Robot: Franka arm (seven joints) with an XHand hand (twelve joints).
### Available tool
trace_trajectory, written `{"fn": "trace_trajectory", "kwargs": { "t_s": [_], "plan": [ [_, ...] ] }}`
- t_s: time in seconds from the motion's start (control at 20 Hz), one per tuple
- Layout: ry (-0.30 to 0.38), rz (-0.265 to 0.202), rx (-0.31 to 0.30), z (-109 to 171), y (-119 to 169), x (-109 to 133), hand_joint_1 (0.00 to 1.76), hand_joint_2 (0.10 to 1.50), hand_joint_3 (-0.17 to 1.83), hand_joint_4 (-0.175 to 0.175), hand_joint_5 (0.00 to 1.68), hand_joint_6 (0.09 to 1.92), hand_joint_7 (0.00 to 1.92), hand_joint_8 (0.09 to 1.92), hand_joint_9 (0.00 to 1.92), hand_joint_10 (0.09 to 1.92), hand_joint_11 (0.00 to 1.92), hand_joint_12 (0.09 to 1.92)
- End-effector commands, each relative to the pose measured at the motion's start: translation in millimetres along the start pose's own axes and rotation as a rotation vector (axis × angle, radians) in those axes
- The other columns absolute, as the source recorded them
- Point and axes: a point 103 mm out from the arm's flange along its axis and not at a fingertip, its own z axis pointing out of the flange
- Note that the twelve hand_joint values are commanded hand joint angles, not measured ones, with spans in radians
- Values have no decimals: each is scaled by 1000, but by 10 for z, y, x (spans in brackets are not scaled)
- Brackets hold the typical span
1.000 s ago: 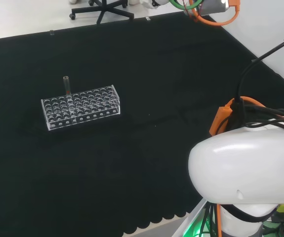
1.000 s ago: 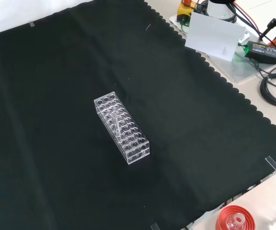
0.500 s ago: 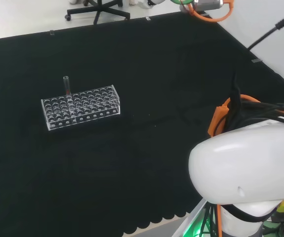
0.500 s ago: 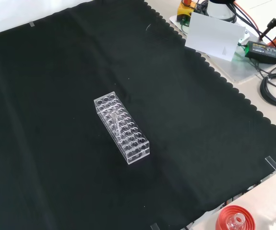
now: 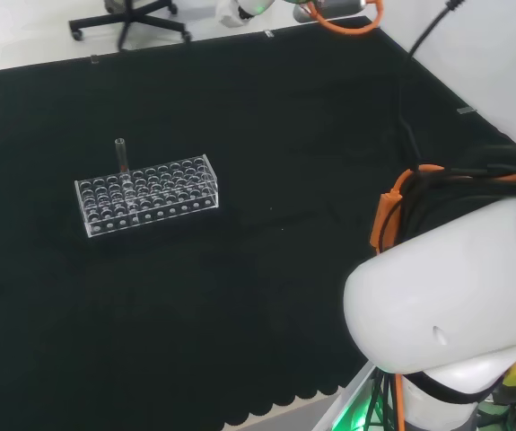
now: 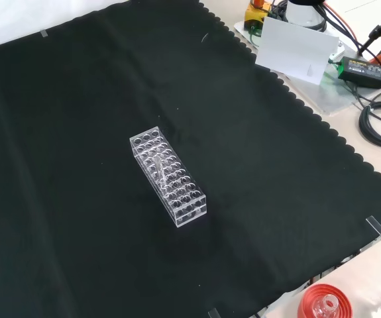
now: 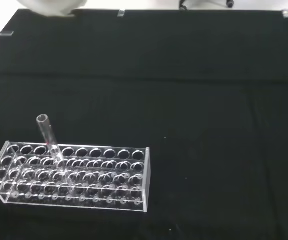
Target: Pick up the test tube.
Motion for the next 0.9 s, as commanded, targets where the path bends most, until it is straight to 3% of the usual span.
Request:
{"fn": "trace_trajectory", "kwargs": {
  "t_s": [0.05, 0.2, 0.9],
  "plan": [
    [-15, -97, 59, 173, 482, 325, 747, 759, 369, -52, 211, 202, 115, 858, 142, 999, 0, 1462],
    [9, -129, 96, 284, 647, 425, 751, 759, 369, -53, 214, 200, 119, 859, 146, 998, 0, 1469],
    [0, -228, 250, 895, 1244, 928, 724, 768, 362, -61, 251, 203, 221, 878, 231, 994, 0, 1537]
  ]
}}
